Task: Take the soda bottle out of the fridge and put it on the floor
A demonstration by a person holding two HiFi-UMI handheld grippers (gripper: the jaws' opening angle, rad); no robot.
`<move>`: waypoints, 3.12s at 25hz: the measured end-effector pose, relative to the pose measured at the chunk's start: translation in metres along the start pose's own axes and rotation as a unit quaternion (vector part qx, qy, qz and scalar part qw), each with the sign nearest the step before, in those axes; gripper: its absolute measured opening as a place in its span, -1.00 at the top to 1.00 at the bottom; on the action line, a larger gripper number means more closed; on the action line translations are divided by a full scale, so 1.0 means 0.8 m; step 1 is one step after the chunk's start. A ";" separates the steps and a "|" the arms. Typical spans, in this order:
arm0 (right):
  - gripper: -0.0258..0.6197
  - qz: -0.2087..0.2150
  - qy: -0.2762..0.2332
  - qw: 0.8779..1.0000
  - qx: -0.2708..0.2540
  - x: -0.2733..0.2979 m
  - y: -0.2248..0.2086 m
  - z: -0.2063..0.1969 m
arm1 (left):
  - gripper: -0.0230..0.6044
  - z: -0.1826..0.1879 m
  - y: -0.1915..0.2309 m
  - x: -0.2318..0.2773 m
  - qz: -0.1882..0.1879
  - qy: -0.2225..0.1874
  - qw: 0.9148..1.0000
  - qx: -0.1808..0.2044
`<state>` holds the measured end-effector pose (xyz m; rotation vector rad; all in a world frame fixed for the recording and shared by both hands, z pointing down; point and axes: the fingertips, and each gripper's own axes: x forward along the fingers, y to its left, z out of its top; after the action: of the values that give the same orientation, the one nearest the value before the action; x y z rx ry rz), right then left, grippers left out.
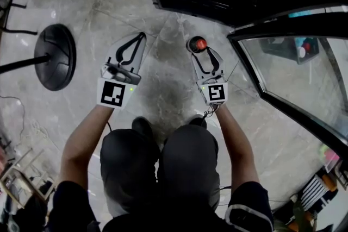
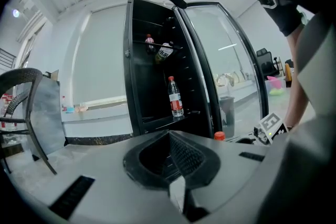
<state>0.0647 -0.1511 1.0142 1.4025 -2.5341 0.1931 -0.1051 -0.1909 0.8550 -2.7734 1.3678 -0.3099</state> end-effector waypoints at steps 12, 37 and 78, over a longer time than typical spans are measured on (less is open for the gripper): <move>0.71 -0.026 -0.016 0.999 -0.010 -0.039 -0.016 0.039 | 0.85 0.003 -0.003 -0.003 -0.002 -0.007 1.000 -0.003; 0.86 -0.023 -0.030 0.999 -0.037 -0.083 -0.005 0.218 | 0.85 0.133 0.009 -0.041 0.018 -0.025 0.999 -0.015; 0.86 -0.048 -0.097 0.994 -0.001 -0.442 0.069 1.103 | 0.85 0.965 0.043 -0.305 0.079 -0.071 0.994 -0.041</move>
<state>0.0726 -0.0354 0.0688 1.6097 -2.6077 0.0377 -0.1280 -0.0638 0.0549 -2.6673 1.5848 -0.0514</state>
